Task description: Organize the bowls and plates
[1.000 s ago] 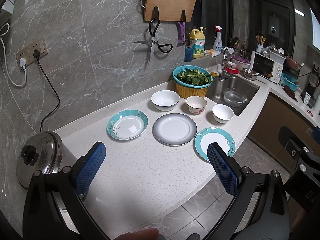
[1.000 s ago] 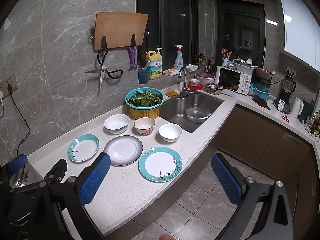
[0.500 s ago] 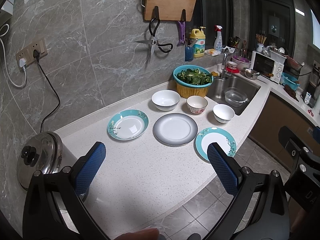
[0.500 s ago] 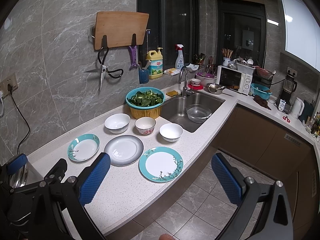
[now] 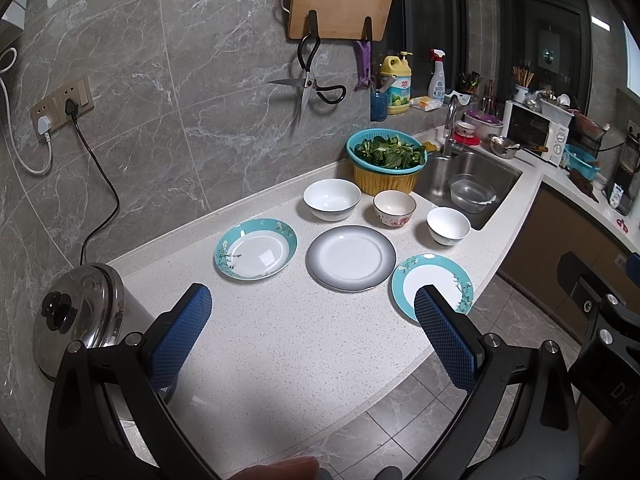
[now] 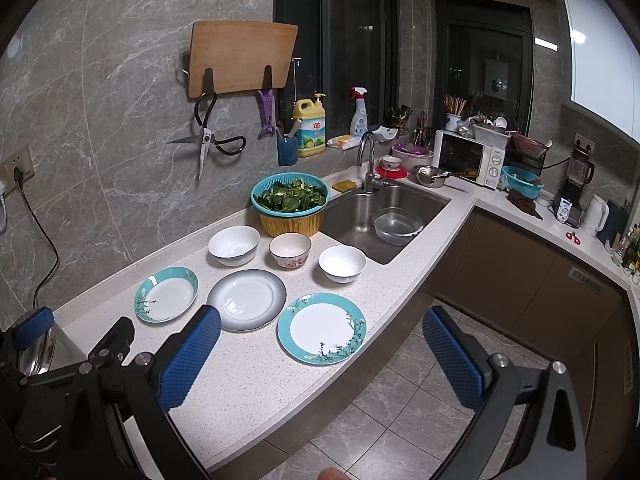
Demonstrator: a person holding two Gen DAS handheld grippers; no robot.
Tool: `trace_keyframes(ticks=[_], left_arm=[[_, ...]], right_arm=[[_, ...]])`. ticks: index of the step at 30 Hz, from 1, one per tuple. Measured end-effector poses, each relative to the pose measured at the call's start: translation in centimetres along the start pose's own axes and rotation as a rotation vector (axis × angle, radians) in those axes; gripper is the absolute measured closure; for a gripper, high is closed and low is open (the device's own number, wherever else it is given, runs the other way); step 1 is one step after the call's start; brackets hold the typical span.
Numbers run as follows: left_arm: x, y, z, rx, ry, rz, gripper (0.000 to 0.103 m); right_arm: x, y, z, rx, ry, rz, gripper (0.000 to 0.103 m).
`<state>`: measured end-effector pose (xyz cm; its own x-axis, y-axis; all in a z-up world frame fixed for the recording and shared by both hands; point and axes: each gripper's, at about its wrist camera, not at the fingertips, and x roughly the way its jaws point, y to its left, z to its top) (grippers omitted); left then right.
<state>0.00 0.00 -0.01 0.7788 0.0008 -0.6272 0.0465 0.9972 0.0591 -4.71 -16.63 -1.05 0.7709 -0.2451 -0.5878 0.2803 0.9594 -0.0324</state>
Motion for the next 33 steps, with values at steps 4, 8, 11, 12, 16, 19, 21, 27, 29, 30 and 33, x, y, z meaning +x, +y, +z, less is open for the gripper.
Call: trace_keyframes(ticks=[4, 8, 11, 12, 16, 19, 21, 27, 29, 30, 33], left_arm=[[0.00, 0.00, 0.00, 0.001, 0.000, 0.001, 0.000], [0.01, -0.01, 0.00, 0.000, 0.001, 0.001, 0.000], [0.00, -0.01, 0.00, 0.001, 0.001, 0.002, 0.000], [0.01, -0.01, 0.01, 0.001, 0.001, 0.001, 0.000], [0.01, -0.01, 0.01, 0.002, 0.002, 0.001, 0.000], [0.01, -0.02, 0.01, 0.002, 0.002, 0.002, 0.000], [0.01, -0.01, 0.01, 0.002, 0.003, 0.001, 0.000], [0.01, -0.02, 0.01, 0.003, 0.002, 0.002, 0.000], [0.03, 0.01, 0.01, 0.003, 0.003, 0.001, 0.000], [0.03, 0.01, 0.01, 0.003, 0.003, 0.001, 0.000], [0.03, 0.00, 0.01, 0.004, 0.003, 0.002, 0.000]], right_arm=[[0.08, -0.01, 0.05, -0.001, 0.001, 0.000, 0.000], [0.10, -0.03, 0.08, -0.001, 0.002, 0.000, 0.000], [0.09, -0.04, 0.06, 0.000, 0.002, 0.000, 0.000], [0.11, -0.04, 0.06, 0.000, 0.003, 0.000, 0.000], [0.10, -0.04, 0.04, -0.001, 0.004, 0.000, 0.000], [0.09, 0.00, 0.04, -0.001, 0.004, 0.001, 0.000], [0.07, 0.05, 0.05, -0.001, 0.004, 0.000, 0.000], [-0.03, 0.20, 0.06, -0.001, 0.005, 0.000, 0.000], [-0.07, 0.22, 0.06, -0.001, 0.005, 0.001, 0.000], [-0.05, 0.24, 0.06, -0.001, 0.005, 0.000, 0.000], [-0.01, 0.28, 0.05, -0.001, 0.005, -0.001, 0.000]])
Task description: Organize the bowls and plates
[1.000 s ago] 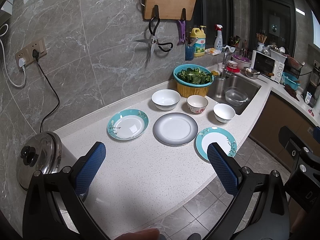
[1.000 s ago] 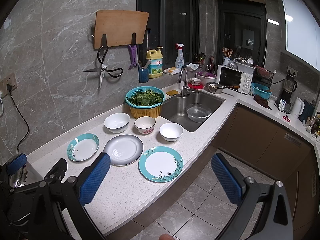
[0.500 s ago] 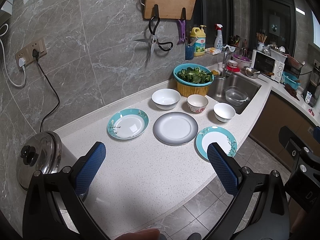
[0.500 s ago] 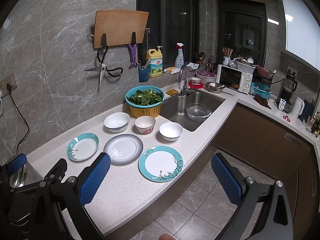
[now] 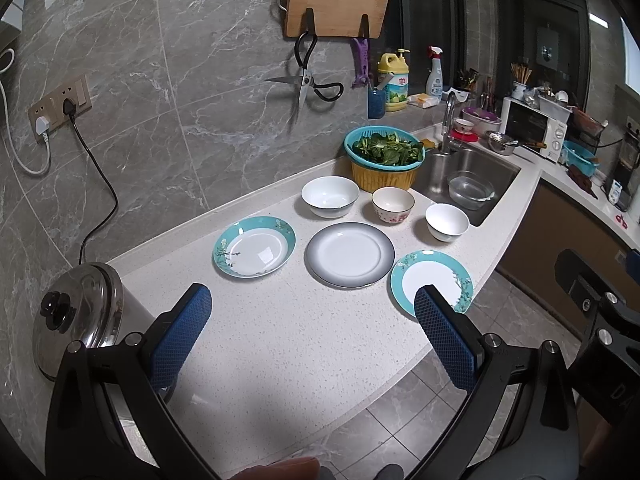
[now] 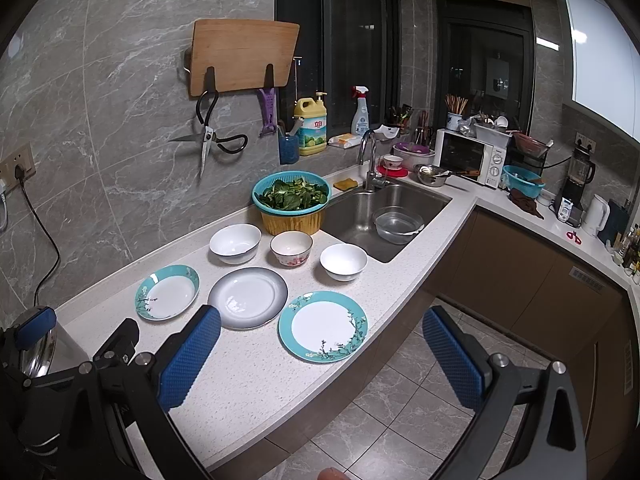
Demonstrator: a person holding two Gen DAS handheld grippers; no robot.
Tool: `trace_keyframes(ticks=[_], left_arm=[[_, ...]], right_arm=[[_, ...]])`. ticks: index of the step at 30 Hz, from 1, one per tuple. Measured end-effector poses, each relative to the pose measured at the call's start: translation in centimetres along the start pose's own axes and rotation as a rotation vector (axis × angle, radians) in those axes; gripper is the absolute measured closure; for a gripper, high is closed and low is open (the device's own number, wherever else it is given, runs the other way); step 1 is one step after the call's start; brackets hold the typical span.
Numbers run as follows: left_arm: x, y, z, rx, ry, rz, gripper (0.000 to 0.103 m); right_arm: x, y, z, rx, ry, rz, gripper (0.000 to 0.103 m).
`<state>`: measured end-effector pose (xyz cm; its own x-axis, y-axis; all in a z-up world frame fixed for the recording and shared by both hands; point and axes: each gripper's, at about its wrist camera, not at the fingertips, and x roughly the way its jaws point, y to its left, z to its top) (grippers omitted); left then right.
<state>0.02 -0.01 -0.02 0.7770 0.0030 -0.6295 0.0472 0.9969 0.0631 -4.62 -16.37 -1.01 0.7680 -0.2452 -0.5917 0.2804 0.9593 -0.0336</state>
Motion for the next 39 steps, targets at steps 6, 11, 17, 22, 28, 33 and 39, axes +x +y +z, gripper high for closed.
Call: trace_keyframes(ticks=[6, 11, 17, 22, 28, 33, 39], left_arm=[[0.1, 0.0, 0.0, 0.000, 0.001, 0.000, 0.000], [1.6, 0.5, -1.2, -0.015, 0.030, -0.062, 0.000], [8.2, 3.6, -6.6, -0.043, 0.174, -0.131, 0.000], [14.7, 6.7, -10.7, -0.147, 0.298, -0.275, 0.000], [23.5, 7.7, -13.5, -0.272, 0.449, -0.437, 0.000], [28.3, 7.0, -11.9, -0.262, 0.433, -0.405, 0.000], [35.9, 8.2, -10.5, -0.464, 0.533, -0.256, 0.002]], right_arm=[[0.2, 0.1, 0.0, -0.001, 0.001, 0.000, 0.000], [0.8, 0.5, 0.0, 0.001, 0.010, 0.005, 0.000], [3.3, -0.1, -3.2, 0.010, 0.082, 0.074, 0.000], [8.3, -0.7, -6.6, 0.110, 0.232, 0.177, 0.000], [13.9, -1.8, -6.8, 0.141, 0.280, 0.354, 0.000], [21.4, -2.2, -4.1, 0.139, 0.318, 0.524, 0.000], [35.2, -2.3, -0.4, 0.101, 0.455, 0.675, 0.001]])
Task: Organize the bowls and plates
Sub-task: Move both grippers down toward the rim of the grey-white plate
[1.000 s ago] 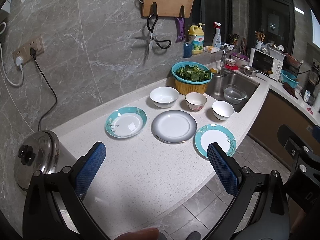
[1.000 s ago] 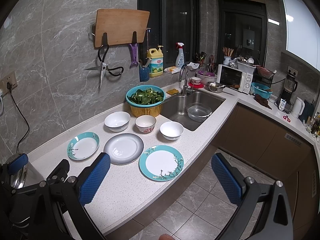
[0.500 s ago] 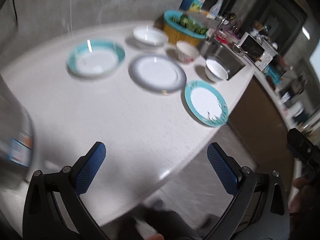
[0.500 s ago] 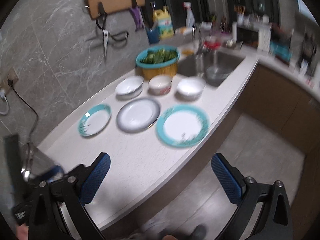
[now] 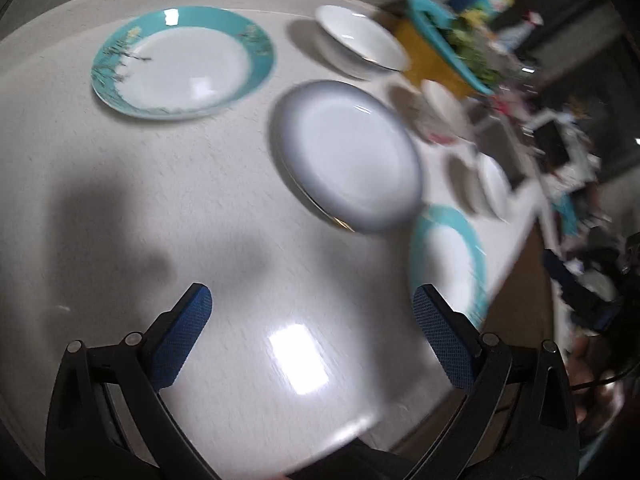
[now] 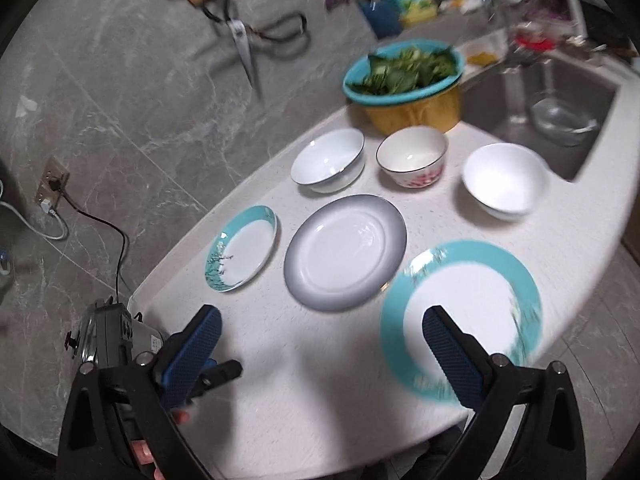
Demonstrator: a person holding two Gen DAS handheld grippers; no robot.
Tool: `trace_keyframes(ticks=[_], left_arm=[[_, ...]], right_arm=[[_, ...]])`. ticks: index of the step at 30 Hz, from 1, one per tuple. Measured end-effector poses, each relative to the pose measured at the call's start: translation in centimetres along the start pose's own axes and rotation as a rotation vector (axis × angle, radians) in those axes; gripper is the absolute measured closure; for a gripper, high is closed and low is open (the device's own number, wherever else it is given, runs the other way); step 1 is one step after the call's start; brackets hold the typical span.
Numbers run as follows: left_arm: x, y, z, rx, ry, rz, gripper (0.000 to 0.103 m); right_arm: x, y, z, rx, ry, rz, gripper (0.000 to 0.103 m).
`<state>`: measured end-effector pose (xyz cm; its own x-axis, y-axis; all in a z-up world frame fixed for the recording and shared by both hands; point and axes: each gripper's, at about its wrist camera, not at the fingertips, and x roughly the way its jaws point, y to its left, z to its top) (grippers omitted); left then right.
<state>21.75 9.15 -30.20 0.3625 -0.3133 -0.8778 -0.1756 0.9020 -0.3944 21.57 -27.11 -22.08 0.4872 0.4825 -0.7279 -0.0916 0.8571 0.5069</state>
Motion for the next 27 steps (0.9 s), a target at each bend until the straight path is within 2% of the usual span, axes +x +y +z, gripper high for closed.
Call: trace_keyframes(ticks=[3, 4, 5, 8, 13, 16, 19, 22, 26, 27], left_arm=[[2.5, 0.2, 1.8, -0.065, 0.007, 0.044, 0.002], [2.9, 0.0, 2.4, -0.066, 0.003, 0.076, 0.002], [3.5, -0.3, 2.9, -0.055, -0.004, 0.139, 0.002], [5.4, -1.0, 4.3, -0.018, -0.005, 0.184, 0.006], [8.0, -2.2, 5.9, 0.001, 0.013, 0.147, 0.020], [8.9, -1.9, 7.0, -0.011, 0.025, 0.128, 0.020], [9.7, -2.3, 8.1, -0.020, 0.034, 0.124, 0.029], [10.0, -2.1, 9.1, -0.029, 0.045, 0.115, 0.029], [10.0, -1.7, 9.8, -0.032, 0.074, 0.088, 0.033], [10.0, -1.7, 10.0, -0.030, 0.074, 0.081, 0.033]], right_arm=[[3.6, -3.5, 3.0, 0.033, 0.073, 0.026, 0.002], [5.0, -4.6, 4.2, 0.036, 0.091, 0.033, 0.007], [5.8, -5.3, 4.8, 0.036, 0.103, 0.031, 0.010], [8.6, -7.2, 6.2, 0.057, 0.147, 0.031, 0.025], [12.6, -8.7, 6.7, 0.044, 0.211, 0.018, 0.034], [14.7, -9.8, 6.8, 0.070, 0.245, 0.013, 0.036], [16.1, -10.1, 6.9, 0.070, 0.257, 0.036, 0.036], [17.5, -10.6, 7.0, 0.091, 0.306, 0.060, 0.036], [18.9, -10.5, 7.4, 0.066, 0.357, 0.026, 0.036], [19.0, -10.7, 7.5, 0.071, 0.357, 0.033, 0.039]])
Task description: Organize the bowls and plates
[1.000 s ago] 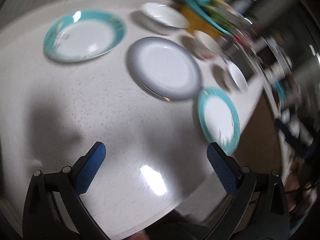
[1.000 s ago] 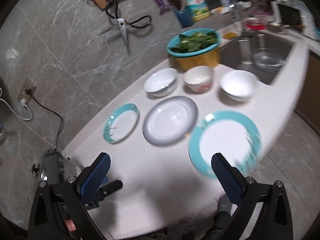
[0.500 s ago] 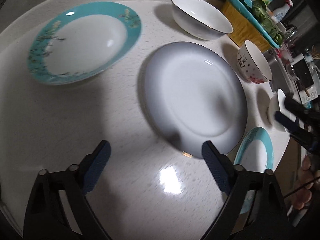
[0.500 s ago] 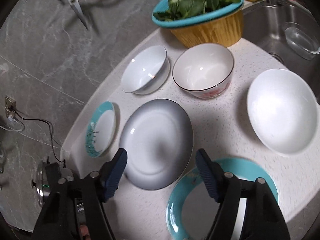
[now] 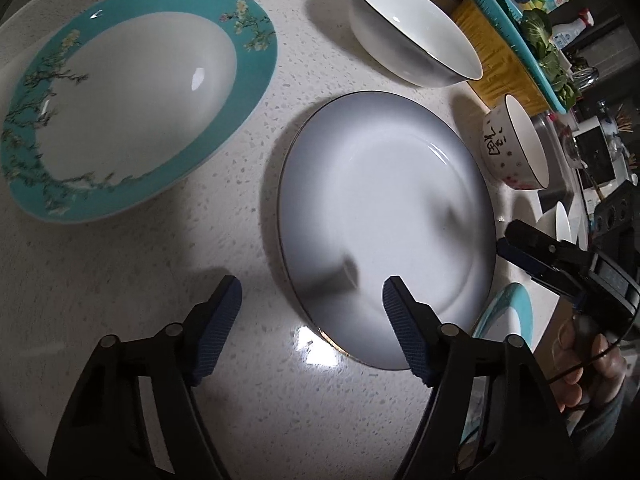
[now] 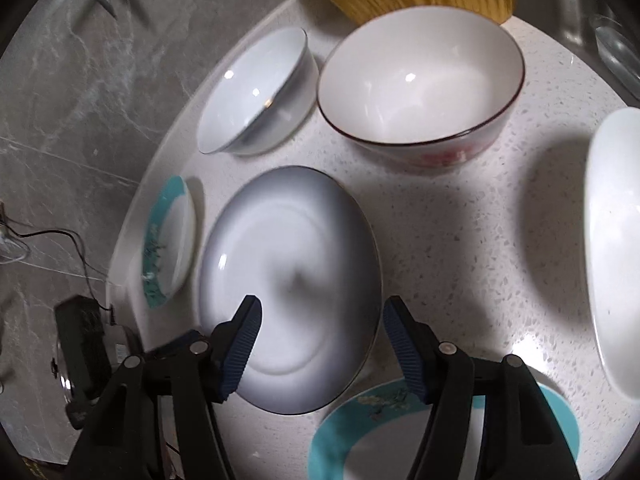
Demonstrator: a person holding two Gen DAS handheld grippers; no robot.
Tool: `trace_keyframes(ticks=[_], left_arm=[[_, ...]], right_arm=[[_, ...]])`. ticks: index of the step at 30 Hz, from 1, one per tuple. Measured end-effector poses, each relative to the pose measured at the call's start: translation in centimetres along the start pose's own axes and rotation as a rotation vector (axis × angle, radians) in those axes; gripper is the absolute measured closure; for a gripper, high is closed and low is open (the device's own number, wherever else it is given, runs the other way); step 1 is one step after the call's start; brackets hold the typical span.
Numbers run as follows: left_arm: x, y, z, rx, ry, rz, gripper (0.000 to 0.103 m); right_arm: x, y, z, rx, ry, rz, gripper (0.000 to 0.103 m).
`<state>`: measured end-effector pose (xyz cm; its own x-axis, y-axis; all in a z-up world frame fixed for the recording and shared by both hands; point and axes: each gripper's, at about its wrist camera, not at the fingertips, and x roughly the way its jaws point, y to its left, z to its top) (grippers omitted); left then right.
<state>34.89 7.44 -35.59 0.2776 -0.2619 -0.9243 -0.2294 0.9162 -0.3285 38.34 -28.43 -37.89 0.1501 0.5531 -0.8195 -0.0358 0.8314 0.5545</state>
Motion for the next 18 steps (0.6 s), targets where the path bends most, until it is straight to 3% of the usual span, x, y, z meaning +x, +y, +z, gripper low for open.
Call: trace_keyframes(ticks=[4, 8, 11, 18], left_arm=[[0.3, -0.4, 0.8, 0.001, 0.015, -0.018, 0.033], [0.4, -0.4, 1.3, -0.004, 0.019, -0.022, 0.033], [0.5, -0.3, 1.8, -0.015, 0.025, -0.061, 0.043], [0.9, -0.4, 2.8, -0.011, 0.022, -0.078, 0.043]], right_arm=[[0.4, -0.6, 1.0, 0.001, 0.012, -0.013, 0.049], [0.5, -0.6, 1.7, -0.006, 0.039, -0.032, 0.049], [1.0, -0.5, 2.0, -0.013, 0.061, -0.032, 0.049], [1.8, -0.7, 2.5, -0.023, 0.082, -0.019, 0.053]])
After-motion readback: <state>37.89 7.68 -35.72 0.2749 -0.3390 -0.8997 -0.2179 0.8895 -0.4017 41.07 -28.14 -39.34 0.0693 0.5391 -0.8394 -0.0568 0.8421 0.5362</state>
